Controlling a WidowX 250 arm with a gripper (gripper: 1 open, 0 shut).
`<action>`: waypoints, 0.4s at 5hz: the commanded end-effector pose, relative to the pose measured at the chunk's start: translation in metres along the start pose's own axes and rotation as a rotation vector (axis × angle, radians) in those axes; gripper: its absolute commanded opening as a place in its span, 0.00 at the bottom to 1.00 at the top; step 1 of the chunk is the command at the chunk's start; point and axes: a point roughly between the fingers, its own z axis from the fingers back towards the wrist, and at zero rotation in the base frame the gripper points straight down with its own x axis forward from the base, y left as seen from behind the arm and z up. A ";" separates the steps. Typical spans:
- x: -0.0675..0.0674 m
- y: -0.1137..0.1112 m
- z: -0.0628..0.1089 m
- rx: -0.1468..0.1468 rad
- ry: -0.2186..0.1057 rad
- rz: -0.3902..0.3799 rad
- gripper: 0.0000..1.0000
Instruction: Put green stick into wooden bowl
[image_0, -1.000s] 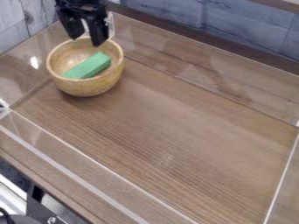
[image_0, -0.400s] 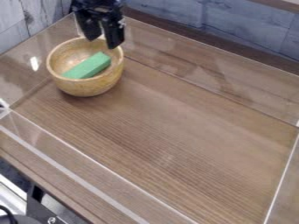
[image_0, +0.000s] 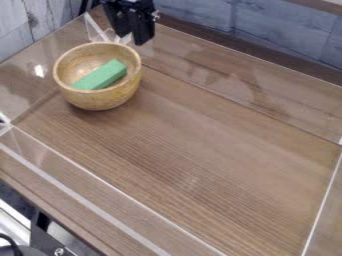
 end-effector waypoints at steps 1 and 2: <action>0.007 -0.001 0.020 0.013 -0.041 -0.060 0.00; 0.007 0.007 0.015 0.003 -0.038 -0.082 0.00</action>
